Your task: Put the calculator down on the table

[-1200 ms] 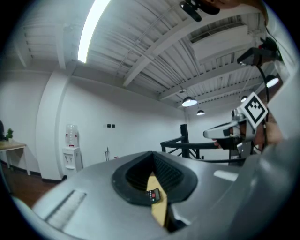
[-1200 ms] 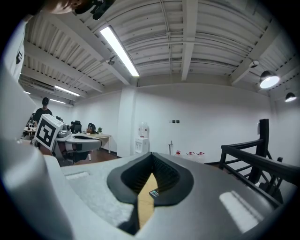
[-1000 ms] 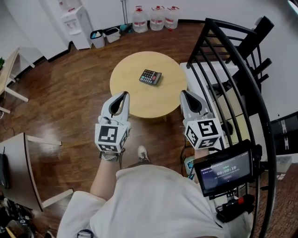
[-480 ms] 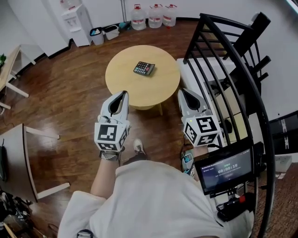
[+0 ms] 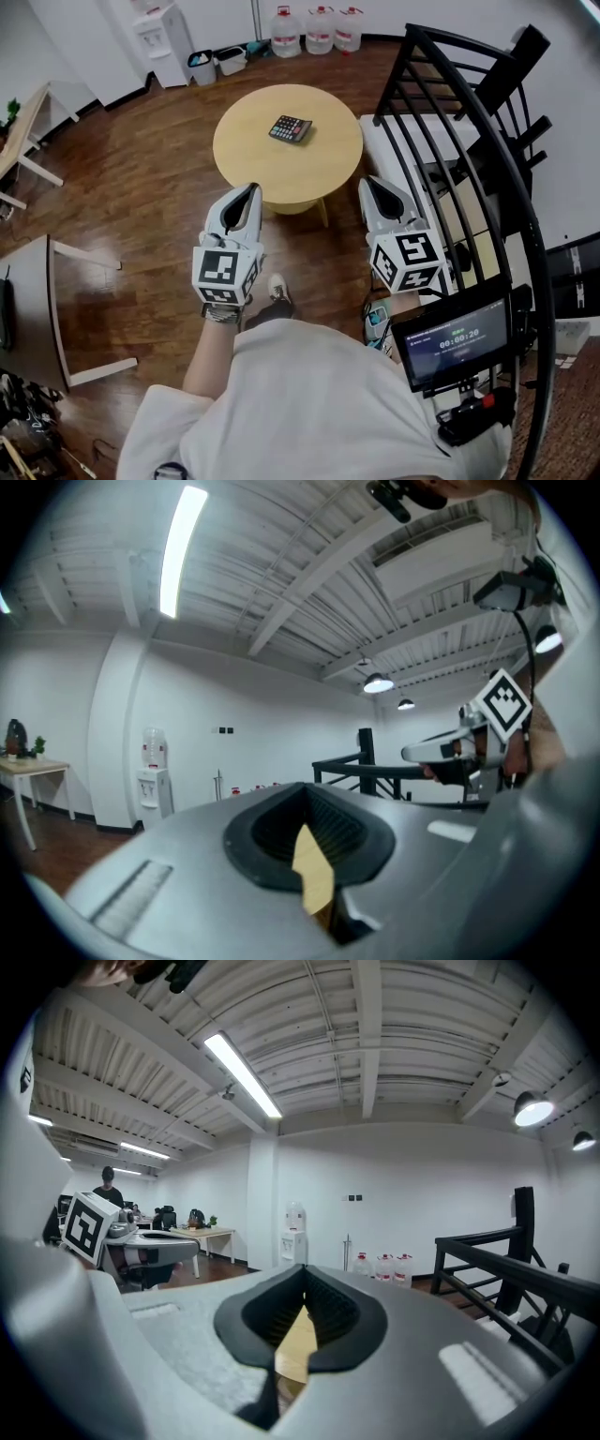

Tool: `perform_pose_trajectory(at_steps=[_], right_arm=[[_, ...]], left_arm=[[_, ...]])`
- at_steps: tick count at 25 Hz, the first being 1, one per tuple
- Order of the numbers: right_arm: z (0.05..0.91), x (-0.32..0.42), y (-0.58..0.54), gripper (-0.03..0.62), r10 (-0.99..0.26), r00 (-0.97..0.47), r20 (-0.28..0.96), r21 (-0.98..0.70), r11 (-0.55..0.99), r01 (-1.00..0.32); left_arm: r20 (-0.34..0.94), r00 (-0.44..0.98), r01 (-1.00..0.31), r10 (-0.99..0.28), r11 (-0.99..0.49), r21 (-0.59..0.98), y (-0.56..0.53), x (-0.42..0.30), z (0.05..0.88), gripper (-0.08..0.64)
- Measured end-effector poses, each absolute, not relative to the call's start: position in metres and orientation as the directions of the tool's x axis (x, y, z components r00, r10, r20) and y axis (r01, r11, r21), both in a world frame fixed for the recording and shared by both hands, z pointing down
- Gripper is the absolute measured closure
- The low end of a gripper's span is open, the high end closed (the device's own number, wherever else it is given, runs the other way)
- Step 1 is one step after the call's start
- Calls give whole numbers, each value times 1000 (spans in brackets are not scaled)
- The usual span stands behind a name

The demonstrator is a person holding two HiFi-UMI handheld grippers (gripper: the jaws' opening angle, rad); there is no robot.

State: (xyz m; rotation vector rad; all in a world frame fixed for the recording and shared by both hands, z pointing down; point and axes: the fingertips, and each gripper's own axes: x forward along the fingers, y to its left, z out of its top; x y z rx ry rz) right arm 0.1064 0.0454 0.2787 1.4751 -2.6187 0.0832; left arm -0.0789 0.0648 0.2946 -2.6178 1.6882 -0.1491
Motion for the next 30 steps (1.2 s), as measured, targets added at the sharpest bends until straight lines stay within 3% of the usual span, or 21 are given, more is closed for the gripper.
perform_pose_trajectory(at_steps=[22, 30], right_arm=[[277, 69, -13, 589, -869, -478, 131, 18, 484, -875], [306, 79, 0, 590, -861, -474, 183, -4, 481, -877]], left_arm=[[89, 463, -879, -882, -470, -85, 1, -111, 300, 555], [125, 457, -883, -880, -466, -55, 6, -110, 316, 557]])
